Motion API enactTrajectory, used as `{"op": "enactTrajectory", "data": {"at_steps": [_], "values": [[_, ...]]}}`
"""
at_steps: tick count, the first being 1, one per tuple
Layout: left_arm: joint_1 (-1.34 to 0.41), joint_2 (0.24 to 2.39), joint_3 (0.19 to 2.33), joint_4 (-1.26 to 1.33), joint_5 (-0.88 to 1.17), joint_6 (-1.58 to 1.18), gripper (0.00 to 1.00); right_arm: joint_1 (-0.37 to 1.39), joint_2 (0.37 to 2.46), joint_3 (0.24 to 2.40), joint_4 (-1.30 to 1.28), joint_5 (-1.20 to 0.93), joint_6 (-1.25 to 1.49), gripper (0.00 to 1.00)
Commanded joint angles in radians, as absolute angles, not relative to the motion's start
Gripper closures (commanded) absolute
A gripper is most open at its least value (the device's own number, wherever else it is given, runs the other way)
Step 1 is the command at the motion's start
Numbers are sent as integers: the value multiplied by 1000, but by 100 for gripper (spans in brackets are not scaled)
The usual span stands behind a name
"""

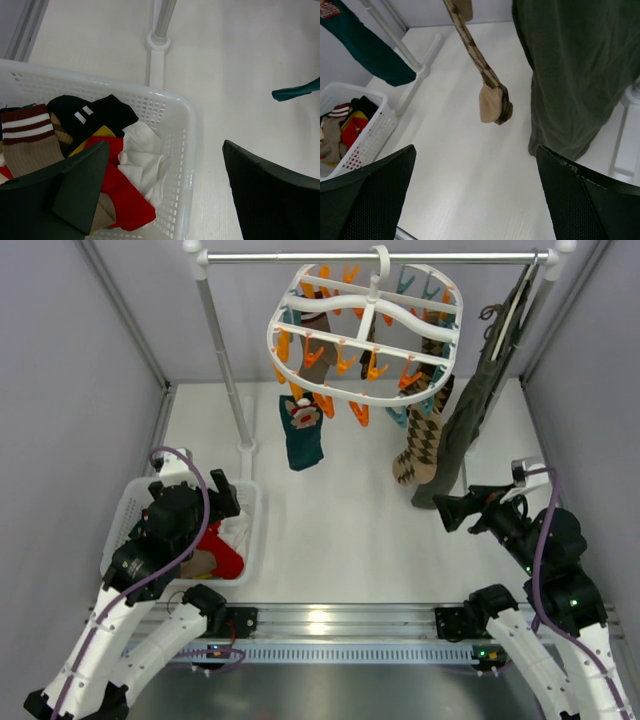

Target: Remove the socks clipped to the hanger

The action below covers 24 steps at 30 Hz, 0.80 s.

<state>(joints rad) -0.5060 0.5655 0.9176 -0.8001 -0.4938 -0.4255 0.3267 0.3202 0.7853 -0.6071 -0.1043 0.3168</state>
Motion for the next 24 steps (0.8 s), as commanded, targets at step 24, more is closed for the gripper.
{"op": "enactTrajectory", "data": {"at_steps": [24], "values": [[-508,577,942,-733,-453,-429,2,334,765,666,159,-395,209,38]]}}
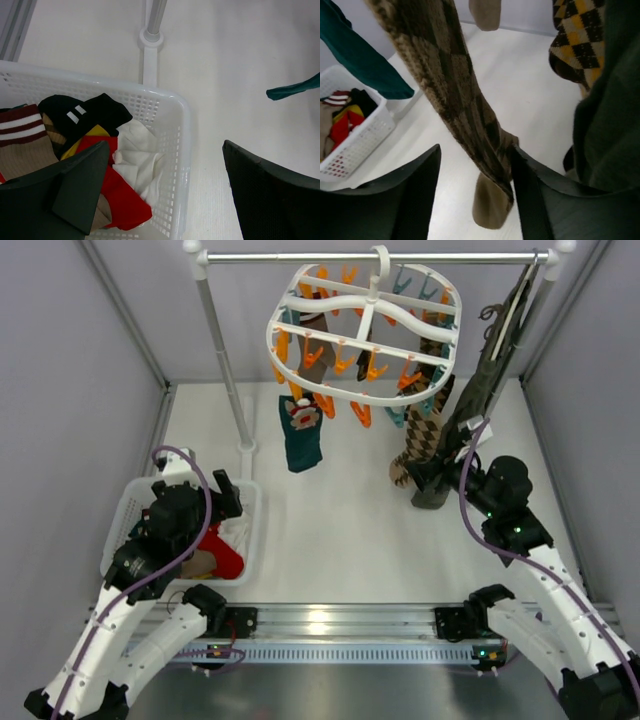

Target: Remove the socks clipped to the hanger

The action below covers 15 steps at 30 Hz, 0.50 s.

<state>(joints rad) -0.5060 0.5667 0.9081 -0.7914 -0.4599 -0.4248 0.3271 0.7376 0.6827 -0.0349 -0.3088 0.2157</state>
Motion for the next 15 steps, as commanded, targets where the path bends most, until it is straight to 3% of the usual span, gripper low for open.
{"op": "enactTrajectory", "data": {"at_steps": [1,6,9,15], "values": [[-509,572,954,-735,-454,-437,2,336,775,661,196,-412,215,48],[-509,549,1026,-733,-437,-480,2,379,796,632,258,-355,248,70],[-508,606,1150,-733,-398,-439,2,423,792,604,311,-287,282,100],[-509,761,1408,-736,-273,-419,1,580,767,586,328,-68,288,100]]}}
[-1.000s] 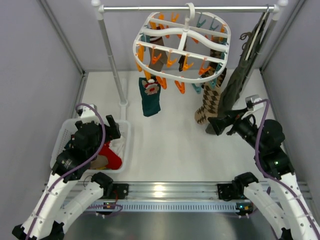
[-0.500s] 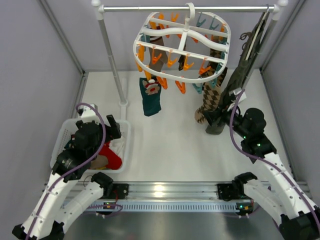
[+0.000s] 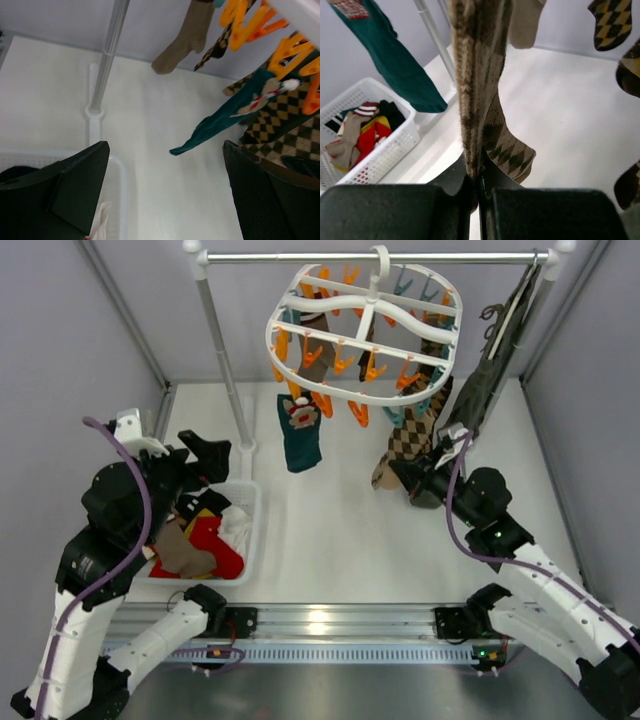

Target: Remove the socks clipped to the hanger

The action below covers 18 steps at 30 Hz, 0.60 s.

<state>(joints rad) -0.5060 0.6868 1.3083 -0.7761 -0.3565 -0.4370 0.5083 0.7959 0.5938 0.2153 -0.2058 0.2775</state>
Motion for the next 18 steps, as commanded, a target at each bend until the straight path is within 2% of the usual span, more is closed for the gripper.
{"op": "enactTrajectory", "data": {"at_steps": [1,5,11,18], "values": [[-508,794,1432,-736,-267,-417,2,600,764,586,328,-42,290,100],[-508,882,1557,-739,-194,-422,2,742,796,604,327,114,285,100],[-509,972,1635,-738,-131,-416,2,960,911,678,314,372,238,100],[-511,983,1657,-738,-59,-315,2,1095,1087,807,319,475,207,100]]}}
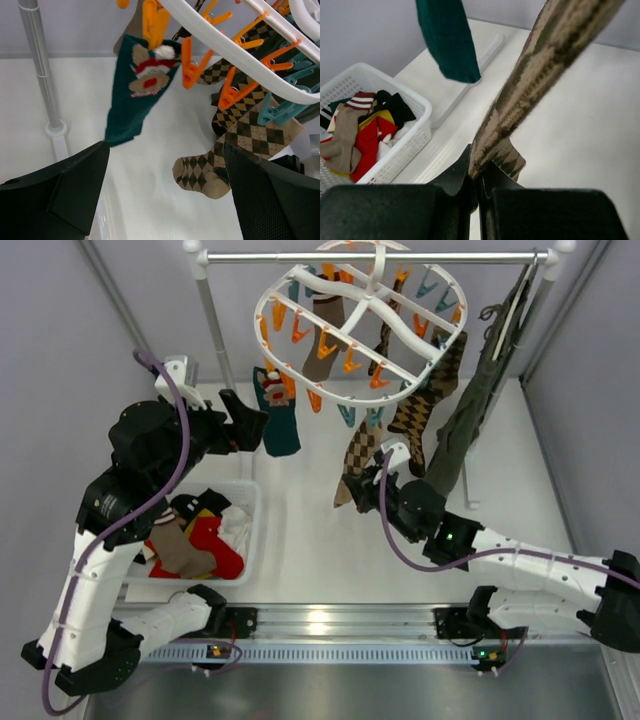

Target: Remove the socks clipped to the hanger

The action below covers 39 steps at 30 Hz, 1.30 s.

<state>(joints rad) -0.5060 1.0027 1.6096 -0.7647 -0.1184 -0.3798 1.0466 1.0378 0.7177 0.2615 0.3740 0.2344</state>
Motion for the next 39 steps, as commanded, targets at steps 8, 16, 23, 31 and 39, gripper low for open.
{"op": "enactTrajectory", "data": {"at_steps": [8,16,23,31,39], "values": [[-549,1058,1677,-733,-32,-278,2,1190,1262,948,321,589,206,100],[-955,1193,1789,-729,-532,-239,2,1210,1298,947,388,630,270,100],[-1063,1284,1799,-661,-761,-247,3,1210,1286,931,388,609,291,100],[-1062,1324,1775,-549,-778,-256,8,1210,1273,927,379,595,291,100],[-1066,1351,1772,-551,-765,-264,14,1210,1298,943,367,607,301,100]]}}
